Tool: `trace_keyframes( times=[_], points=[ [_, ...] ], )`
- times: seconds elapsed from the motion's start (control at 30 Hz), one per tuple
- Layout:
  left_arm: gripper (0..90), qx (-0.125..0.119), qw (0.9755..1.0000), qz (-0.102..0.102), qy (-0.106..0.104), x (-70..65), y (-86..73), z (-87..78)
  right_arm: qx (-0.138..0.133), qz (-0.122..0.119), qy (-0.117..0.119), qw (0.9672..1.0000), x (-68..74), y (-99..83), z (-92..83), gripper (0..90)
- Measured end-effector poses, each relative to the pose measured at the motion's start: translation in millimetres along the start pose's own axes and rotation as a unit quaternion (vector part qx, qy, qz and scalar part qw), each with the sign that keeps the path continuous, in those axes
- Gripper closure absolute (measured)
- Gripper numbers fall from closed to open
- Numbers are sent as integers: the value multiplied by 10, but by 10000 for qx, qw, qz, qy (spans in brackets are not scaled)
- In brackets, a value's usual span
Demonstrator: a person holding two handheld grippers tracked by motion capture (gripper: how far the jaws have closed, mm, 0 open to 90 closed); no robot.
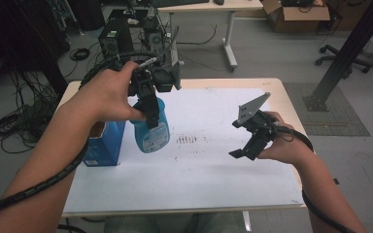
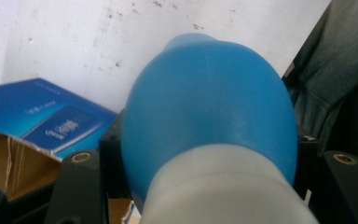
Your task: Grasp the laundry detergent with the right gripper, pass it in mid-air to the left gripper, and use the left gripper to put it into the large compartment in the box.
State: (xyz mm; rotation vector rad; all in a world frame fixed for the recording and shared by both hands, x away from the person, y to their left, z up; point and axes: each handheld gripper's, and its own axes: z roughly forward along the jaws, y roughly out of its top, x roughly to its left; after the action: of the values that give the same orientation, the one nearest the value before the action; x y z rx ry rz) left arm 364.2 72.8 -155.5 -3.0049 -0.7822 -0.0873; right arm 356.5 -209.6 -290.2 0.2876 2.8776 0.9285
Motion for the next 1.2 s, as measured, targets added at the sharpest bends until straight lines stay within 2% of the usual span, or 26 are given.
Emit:
trace_keyframes(
  times=[0.13, 0.27, 0.47, 0.57, 0.6, 0.8, 0.87, 1.07, 1.2],
  points=[
    [375, -29, 9994, -349, 32, 57, -32, -84, 101, 26, -19, 9999, -26, -7, -39, 0],
    [375, -51, 9972, -739, 51, 129, -68, -169, 195, 38, -44, 9998, -56, -8, -72, 0],
    [375, -79, 9925, -1218, -16, 222, -133, -263, 480, -8, -59, 9988, -79, 27, -101, 0],
    [375, -44, 9907, -1360, -75, 273, -177, -304, 639, -3, -81, 9979, -99, 48, -127, 0],
    [375, -59, 9889, -1479, -111, 293, -197, -316, 685, 2, -79, 9976, -106, 56, -136, 0],
    [375, -86, 9844, -1751, -131, 394, -307, -394, 917, -67, -111, 9957, -124, 125, -182, 0],
    [375, -143, 9813, -1919, -99, 422, -347, -417, 977, -110, -125, 9951, -122, 147, -187, 0],
    [375, -113, 9759, -2178, -67, 537, -479, -501, 1111, -161, -131, 9936, -128, 182, -179, 0],
    [375, -206, 9675, -2519, -31, 610, -561, -560, 1164, -172, -116, 9930, -134, 197, -168, 0]
  ],
)
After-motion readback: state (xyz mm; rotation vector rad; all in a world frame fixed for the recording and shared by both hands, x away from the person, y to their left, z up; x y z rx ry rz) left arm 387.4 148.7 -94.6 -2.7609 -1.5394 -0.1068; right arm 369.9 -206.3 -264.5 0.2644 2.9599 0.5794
